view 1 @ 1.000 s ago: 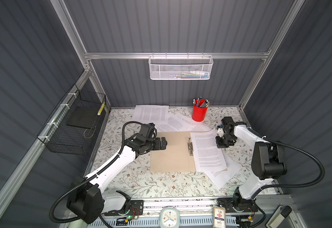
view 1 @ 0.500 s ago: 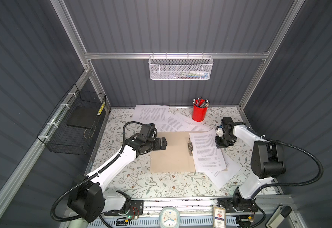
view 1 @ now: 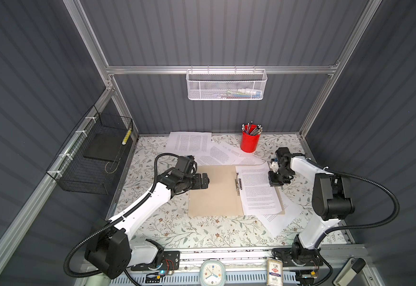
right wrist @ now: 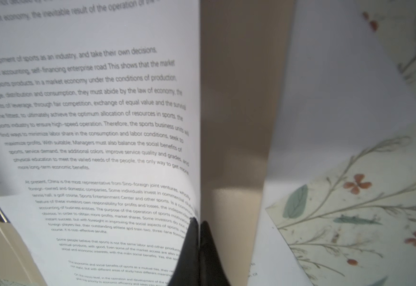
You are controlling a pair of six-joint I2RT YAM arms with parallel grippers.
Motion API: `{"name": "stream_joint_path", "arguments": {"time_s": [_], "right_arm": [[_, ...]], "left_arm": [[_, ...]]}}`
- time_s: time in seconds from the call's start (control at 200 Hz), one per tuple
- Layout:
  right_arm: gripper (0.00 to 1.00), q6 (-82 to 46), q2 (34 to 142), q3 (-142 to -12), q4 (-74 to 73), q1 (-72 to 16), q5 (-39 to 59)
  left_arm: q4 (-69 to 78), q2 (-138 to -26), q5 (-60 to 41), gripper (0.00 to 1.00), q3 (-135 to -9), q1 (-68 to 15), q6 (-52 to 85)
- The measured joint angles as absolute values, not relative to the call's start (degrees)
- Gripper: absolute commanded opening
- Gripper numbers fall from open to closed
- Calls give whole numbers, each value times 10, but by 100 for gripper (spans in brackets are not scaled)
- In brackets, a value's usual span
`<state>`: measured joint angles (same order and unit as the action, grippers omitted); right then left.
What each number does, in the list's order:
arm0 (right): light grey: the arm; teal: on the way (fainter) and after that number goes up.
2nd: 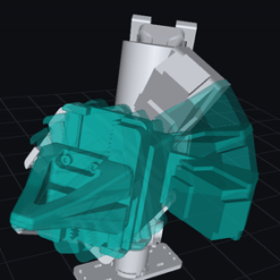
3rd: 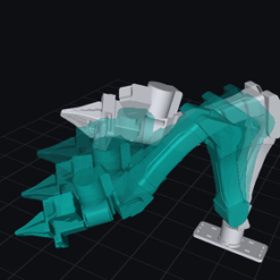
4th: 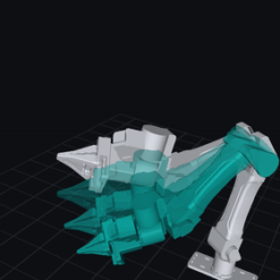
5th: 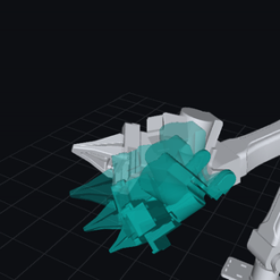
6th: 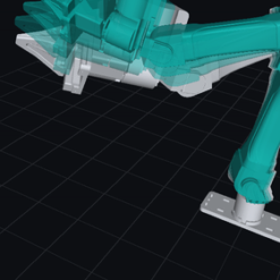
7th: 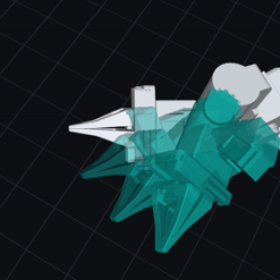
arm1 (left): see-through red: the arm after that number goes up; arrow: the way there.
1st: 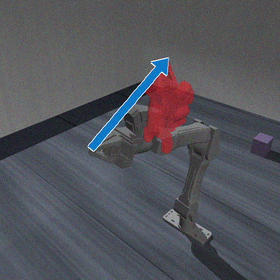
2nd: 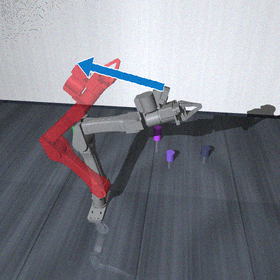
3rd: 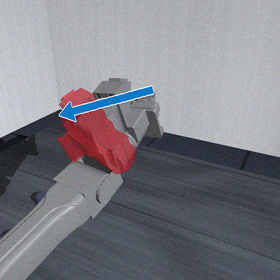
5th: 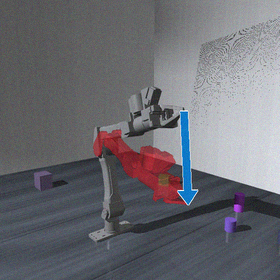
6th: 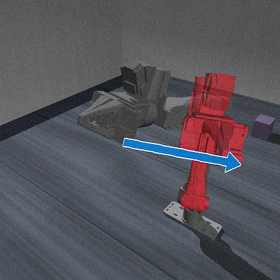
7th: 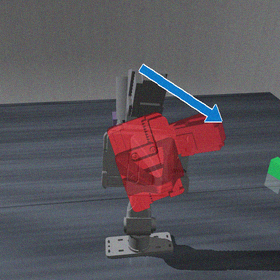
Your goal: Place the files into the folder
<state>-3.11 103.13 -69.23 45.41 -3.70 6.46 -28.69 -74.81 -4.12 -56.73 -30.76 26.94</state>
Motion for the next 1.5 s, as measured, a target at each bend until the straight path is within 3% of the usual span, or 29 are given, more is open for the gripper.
{"name": "stream_joint_path", "arguments": {"time_s": [1.501], "right_arm": [[0,-64,1037,-685,418,-27,71]], "left_arm": [[-287,-759,-48,100,-567,-308,269]]}}
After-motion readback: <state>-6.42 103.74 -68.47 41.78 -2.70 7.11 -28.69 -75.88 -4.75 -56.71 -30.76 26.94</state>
